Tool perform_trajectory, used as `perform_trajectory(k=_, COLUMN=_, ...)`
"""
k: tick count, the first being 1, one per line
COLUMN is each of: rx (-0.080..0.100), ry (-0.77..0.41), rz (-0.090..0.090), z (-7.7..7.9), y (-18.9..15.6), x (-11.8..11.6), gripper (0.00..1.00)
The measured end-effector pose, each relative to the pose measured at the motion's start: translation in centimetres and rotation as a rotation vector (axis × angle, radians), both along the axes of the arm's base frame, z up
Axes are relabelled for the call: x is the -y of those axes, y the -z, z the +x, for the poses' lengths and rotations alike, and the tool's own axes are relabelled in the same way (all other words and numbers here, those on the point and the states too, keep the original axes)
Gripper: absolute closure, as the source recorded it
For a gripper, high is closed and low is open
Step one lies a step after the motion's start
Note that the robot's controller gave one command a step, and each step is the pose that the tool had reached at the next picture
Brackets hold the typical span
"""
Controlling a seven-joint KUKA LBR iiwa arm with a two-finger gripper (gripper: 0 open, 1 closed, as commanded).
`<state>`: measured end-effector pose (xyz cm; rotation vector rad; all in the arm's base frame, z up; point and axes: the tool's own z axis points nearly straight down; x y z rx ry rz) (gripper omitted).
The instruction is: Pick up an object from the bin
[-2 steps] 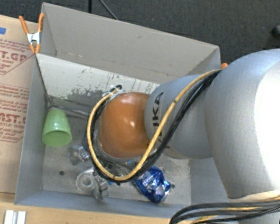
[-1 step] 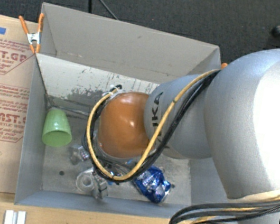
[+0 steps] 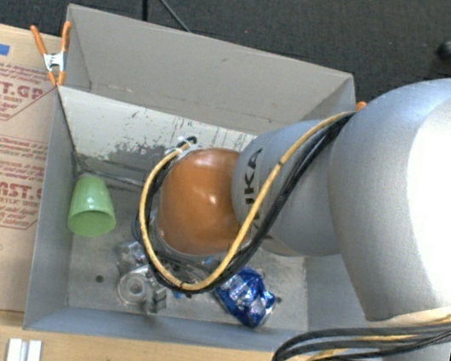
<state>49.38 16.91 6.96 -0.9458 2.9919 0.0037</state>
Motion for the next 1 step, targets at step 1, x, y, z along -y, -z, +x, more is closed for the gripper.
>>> perform_trajectory(k=1, rx=0.005, ry=0.000, rz=0.000, z=0.15, y=-8.74, x=-0.14, gripper=1.00)
